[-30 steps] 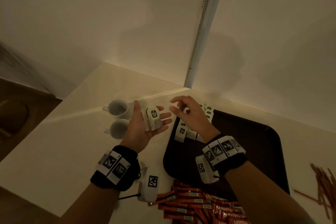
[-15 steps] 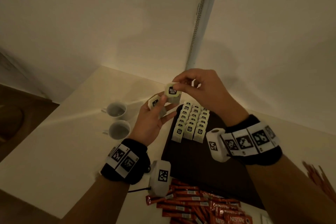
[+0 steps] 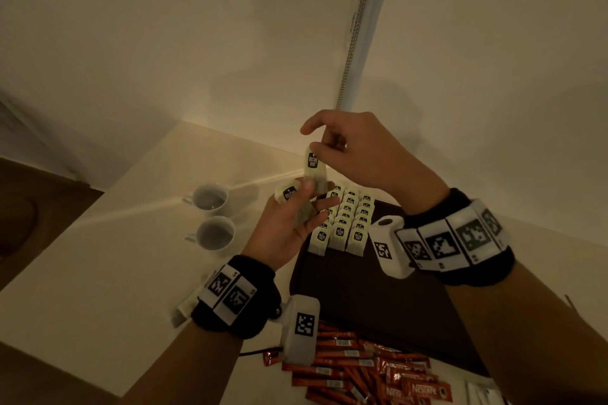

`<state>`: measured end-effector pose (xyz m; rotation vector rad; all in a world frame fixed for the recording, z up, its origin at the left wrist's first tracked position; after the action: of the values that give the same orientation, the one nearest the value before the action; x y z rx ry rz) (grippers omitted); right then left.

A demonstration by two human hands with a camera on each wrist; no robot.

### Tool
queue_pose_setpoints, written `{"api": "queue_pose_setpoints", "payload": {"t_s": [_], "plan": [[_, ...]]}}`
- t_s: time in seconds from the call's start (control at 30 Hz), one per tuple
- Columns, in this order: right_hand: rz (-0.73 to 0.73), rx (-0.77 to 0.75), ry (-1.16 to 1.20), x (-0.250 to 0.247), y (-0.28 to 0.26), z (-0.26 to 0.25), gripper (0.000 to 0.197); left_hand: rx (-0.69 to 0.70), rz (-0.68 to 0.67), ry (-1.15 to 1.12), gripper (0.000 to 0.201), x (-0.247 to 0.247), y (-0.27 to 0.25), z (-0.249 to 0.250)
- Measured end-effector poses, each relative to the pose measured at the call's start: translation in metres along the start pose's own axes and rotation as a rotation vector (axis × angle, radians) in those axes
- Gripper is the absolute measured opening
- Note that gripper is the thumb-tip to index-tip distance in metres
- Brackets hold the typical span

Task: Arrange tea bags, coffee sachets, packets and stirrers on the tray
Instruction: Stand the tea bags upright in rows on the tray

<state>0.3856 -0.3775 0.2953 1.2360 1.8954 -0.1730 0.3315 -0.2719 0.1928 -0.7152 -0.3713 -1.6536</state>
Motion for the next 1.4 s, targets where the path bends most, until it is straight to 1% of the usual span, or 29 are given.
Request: {"api": "queue_pose_setpoints", "payload": {"t_s": [0.03,0.13,0.33,0.4,0.47,0.63,0.77,0.87,0.93,1.0,1.07,1.2,1.27,1.33,1.4], "plan": [[-0.001,0.004,0.011,0.000,-0.001,0.000,0.019,0.009,-0.005,-0.022,0.027,0.000,-0.001,0.000],[0.003,0.010,0.047,0.000,-0.003,0.000,0.018,0.049,-0.018,-0.059,0.032,0.000,-0.003,0.002],[0.018,0.046,0.167,-0.001,-0.010,0.007,0.014,0.171,0.056,0.026,0.031,-0.003,-0.002,0.005],[0.036,0.071,0.237,-0.001,-0.012,0.012,0.010,0.203,0.090,0.066,0.028,-0.005,-0.003,0.007],[0.065,0.087,0.293,-0.001,-0.014,0.015,0.007,0.220,0.096,0.121,0.029,-0.005,-0.002,0.008],[0.156,0.056,0.330,0.002,-0.020,0.017,0.005,0.245,0.139,0.209,0.026,-0.003,0.000,0.006],[0.180,0.074,0.365,0.005,-0.022,0.022,0.006,0.258,0.162,0.233,0.024,-0.003,0.003,0.004],[0.187,0.082,0.384,0.004,-0.023,0.026,0.010,0.220,0.180,0.268,0.033,-0.006,0.004,0.002],[0.186,0.111,0.372,0.003,-0.027,0.035,0.009,0.148,0.246,0.265,0.038,-0.014,0.005,0.000],[0.145,0.168,0.310,0.007,-0.034,0.049,0.008,0.073,0.301,0.240,0.042,-0.026,0.006,-0.001],[0.063,0.260,0.233,0.018,-0.047,0.071,0.008,0.022,0.318,0.195,0.050,-0.036,0.007,0.000],[-0.142,0.515,0.158,0.054,-0.081,0.121,0.009,0.005,0.288,0.146,0.060,-0.043,0.006,0.005],[-0.235,0.603,0.159,0.073,-0.095,0.141,0.011,-0.004,0.275,0.156,0.061,-0.044,0.006,0.005],[-0.283,0.678,0.194,0.091,-0.107,0.156,0.014,-0.016,0.268,0.167,0.062,-0.045,0.007,0.004],[-0.296,0.738,0.205,0.106,-0.115,0.170,0.012,-0.028,0.267,0.174,0.062,-0.046,0.007,0.002]]}}
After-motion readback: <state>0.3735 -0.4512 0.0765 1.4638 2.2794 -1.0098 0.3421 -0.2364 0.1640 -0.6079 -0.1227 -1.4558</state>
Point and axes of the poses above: each hand's wrist, its own y-axis towards the middle knuckle, its own x-axis out of the palm, z = x × y, the point moved 3 cm from there along y, towards the middle knuckle, and after that the axes turned 7 degrees about y, right-handed, at the moved point
